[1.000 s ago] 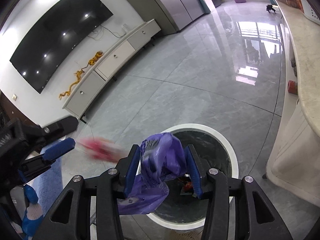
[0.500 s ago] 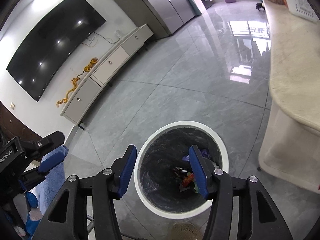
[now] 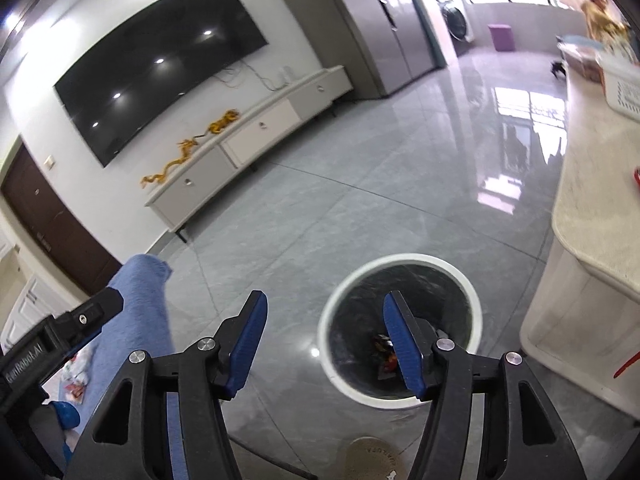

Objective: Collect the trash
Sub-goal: 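Move both tools back to the trash pile on the rug, then grasp the clear plastic wrapper with the right tool while the left tool grasps the pink carton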

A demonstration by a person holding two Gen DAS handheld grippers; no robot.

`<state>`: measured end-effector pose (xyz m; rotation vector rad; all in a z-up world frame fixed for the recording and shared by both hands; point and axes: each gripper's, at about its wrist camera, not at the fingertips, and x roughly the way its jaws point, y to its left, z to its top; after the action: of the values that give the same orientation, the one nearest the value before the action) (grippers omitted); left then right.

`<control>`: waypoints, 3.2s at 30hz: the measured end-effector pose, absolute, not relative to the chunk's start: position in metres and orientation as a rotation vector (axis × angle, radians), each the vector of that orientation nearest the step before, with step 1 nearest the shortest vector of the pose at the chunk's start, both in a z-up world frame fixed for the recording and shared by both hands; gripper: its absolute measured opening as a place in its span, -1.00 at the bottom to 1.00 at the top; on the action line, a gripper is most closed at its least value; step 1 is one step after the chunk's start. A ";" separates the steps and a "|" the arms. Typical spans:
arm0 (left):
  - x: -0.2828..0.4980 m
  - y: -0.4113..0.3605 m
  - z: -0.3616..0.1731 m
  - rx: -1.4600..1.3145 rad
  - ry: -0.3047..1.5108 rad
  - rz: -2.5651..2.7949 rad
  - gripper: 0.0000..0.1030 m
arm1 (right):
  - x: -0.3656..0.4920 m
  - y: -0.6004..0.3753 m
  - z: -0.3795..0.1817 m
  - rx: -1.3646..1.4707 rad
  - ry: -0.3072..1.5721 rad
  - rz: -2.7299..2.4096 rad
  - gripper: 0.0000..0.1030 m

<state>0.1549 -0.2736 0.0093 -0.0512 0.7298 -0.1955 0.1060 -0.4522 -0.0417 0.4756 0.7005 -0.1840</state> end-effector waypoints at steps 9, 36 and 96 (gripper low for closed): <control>0.110 -0.206 0.044 -0.082 0.606 -0.080 0.52 | 0.095 -0.391 -0.006 0.383 0.645 -0.110 0.18; 0.054 -0.070 0.053 -0.194 0.481 0.107 0.67 | 0.078 -0.267 0.022 0.193 0.590 -0.002 0.30; 0.156 0.092 -0.076 -0.467 0.824 0.016 -0.12 | 0.217 -0.107 -0.061 0.010 0.820 0.394 0.30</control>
<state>0.1561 0.0922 -0.0756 -0.4675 0.8236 0.0165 0.2165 -0.1070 -0.0607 0.0104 0.8205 0.3939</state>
